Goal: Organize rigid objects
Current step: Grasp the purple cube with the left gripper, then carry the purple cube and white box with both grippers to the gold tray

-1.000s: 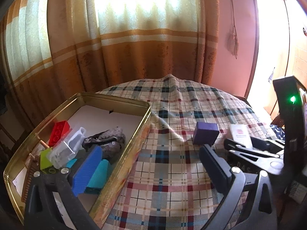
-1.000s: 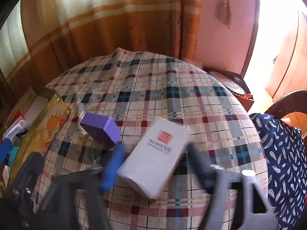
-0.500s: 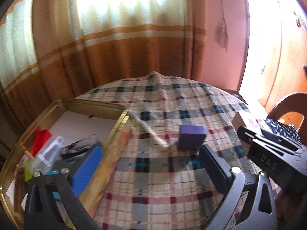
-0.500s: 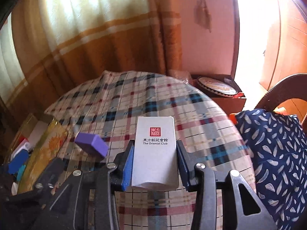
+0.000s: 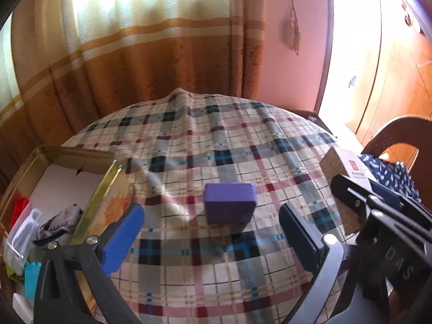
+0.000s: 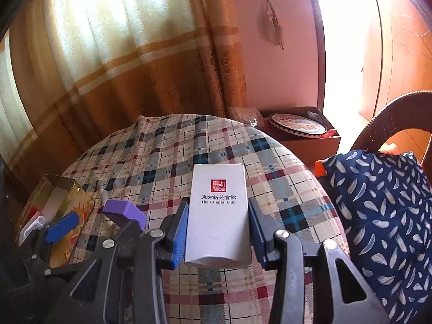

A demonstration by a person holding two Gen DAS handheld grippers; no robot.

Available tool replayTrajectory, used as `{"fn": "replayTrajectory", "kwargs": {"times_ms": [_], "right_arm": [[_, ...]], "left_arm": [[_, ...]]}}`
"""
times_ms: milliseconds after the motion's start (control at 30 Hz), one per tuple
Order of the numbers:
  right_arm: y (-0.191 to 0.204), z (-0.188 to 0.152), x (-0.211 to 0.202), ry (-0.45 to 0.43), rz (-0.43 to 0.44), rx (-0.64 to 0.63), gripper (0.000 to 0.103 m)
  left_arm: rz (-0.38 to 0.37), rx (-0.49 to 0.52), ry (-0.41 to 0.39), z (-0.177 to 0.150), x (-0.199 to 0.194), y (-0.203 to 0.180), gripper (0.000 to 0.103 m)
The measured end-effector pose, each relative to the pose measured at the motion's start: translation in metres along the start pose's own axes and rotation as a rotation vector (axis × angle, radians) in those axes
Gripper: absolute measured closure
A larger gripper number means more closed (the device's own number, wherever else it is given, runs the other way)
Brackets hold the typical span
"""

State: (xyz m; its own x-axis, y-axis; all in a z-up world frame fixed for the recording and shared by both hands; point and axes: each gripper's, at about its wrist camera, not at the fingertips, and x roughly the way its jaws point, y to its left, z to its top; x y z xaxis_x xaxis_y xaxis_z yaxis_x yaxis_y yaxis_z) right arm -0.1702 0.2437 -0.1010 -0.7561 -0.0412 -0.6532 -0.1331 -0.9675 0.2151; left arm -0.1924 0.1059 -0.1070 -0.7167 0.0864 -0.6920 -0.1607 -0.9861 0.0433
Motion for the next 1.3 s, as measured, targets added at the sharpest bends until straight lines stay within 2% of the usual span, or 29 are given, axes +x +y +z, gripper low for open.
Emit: {"fn": "replayTrajectory", "kwargs": {"times_ms": [100,167,200,267,300,433,633,800,1033,1300], "right_arm": [[-0.002,-0.001,0.002,0.008,0.011,0.012,0.059],[-0.002,-0.001,0.004,0.016,0.019,0.016,0.059],[-0.003,-0.001,0.004,0.018,0.022,0.019,0.059],[-0.004,-0.001,0.005,0.023,0.029,0.025,0.059],[-0.004,-0.001,0.006,0.025,0.031,0.029,0.059],[-0.004,-0.001,0.007,0.027,0.038,0.035,0.059],[-0.002,-0.001,0.005,0.019,0.049,0.026,0.059],[0.005,-0.001,0.000,-0.009,0.067,-0.004,0.059],[0.017,-0.004,-0.013,-0.072,0.066,-0.070,0.059],[0.021,-0.005,-0.021,-0.114,0.084,-0.091,0.059]], "left_arm": [[0.004,0.012,0.025,0.003,0.008,-0.006,0.013],[-0.007,0.006,0.048,0.006,0.014,-0.006,0.033],[-0.016,0.005,0.061,0.006,0.017,-0.007,0.039],[-0.040,-0.005,0.102,0.006,0.026,-0.007,0.061],[-0.057,-0.021,0.119,0.006,0.030,-0.005,0.063],[-0.068,-0.058,0.109,0.004,0.027,0.003,0.064],[-0.007,-0.079,0.050,-0.003,0.009,0.012,0.064],[0.040,-0.116,-0.017,-0.016,-0.017,0.025,0.064],[0.064,-0.132,-0.115,-0.032,-0.053,0.038,0.064],[0.093,-0.168,-0.183,-0.039,-0.077,0.056,0.064]]}}
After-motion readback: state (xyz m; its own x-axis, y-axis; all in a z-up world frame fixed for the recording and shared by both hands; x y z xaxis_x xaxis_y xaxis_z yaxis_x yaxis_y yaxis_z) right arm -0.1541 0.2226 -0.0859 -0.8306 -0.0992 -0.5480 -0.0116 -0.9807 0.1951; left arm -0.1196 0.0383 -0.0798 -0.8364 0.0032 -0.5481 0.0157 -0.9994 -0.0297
